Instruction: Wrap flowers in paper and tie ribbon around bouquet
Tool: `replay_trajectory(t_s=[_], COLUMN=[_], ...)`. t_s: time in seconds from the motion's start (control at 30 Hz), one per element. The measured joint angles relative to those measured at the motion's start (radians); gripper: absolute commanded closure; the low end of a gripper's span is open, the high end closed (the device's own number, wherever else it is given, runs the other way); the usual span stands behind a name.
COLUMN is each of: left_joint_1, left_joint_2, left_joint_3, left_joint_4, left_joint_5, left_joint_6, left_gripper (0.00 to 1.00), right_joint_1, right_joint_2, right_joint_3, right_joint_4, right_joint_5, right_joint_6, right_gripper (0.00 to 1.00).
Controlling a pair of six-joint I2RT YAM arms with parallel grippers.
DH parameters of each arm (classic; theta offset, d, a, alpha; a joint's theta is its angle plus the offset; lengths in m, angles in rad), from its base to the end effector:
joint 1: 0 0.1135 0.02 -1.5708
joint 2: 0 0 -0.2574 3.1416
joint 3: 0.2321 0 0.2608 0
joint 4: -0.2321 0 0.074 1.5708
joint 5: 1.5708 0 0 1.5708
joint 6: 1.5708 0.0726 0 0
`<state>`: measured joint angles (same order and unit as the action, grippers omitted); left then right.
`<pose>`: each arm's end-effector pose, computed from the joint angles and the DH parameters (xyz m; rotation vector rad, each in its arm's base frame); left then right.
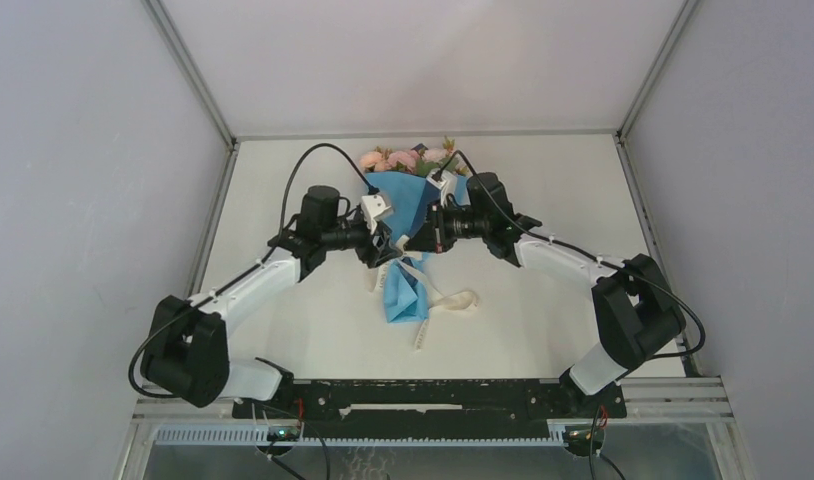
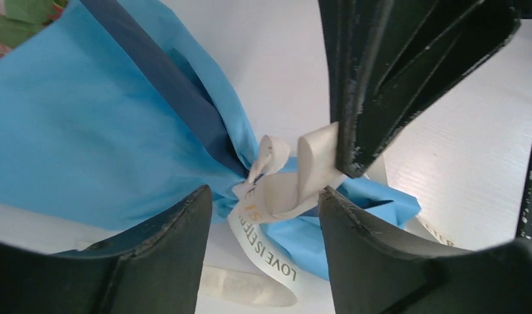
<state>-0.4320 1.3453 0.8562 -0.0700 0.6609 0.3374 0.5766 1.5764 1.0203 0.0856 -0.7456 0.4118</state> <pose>0.2774 -0.1770 0.2284 1.1310 1.7549 -0.7565 0.2935 0.2496 0.2301 -0.6835 2.0779 1.3512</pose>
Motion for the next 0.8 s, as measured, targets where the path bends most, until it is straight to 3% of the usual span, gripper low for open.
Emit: replay_trajectory(t_s=[0.17, 0.2, 0.27, 0.37, 0.4, 0.47, 0.53, 0.63, 0.8], left_joint_1=[0.014, 0.014, 0.014, 0.016, 0.018, 0.019, 0.024, 0.044, 0.056], left_joint_2=[0.036, 0.042, 0.061, 0.089, 0.094, 0.097, 0.097, 0.097, 0.097], left_joint_3=[-0.023, -0.027, -0.041, -0.06, -0.064, -0.07, -0.072, -0.083, -0.119], left_joint_4=[0.103, 0.119, 0.171, 0.233, 0.248, 0.269, 0.283, 0.306, 0.325], left_joint_5=[0.068, 0.083, 0.102, 0.102, 0.102, 0.105, 0.108, 0.12, 0.144], left_joint_6=[-0.018, -0.026, -0.058, -0.103, -0.116, -0.127, -0.133, -0.134, -0.093], left_gripper=[0.37, 0.41, 0.61, 0.98, 1.0, 1.0, 1.0, 1.0, 1.0], right_joint_1=[0.0, -0.001, 0.0, -0.003, -0.003, -0.005, -0.014, -0.041, -0.114], right_joint_2=[0.002, 0.006, 0.032, 0.074, 0.08, 0.082, 0.082, 0.082, 0.165], right_joint_3=[0.001, 0.005, 0.032, 0.072, 0.076, 0.077, 0.08, 0.084, 0.141], right_joint_4=[0.04, 0.04, 0.036, 0.036, 0.036, 0.032, 0.026, 0.022, 0.05], right_joint_5=[-0.032, -0.038, -0.054, -0.069, -0.072, -0.076, -0.081, -0.08, -0.047], right_joint_6=[0.005, 0.005, 0.003, 0.0, -0.002, -0.01, -0.021, -0.039, -0.043], right_gripper=[1.0, 1.0, 1.0, 1.0, 0.96, 0.79, 0.72, 0.72, 0.87])
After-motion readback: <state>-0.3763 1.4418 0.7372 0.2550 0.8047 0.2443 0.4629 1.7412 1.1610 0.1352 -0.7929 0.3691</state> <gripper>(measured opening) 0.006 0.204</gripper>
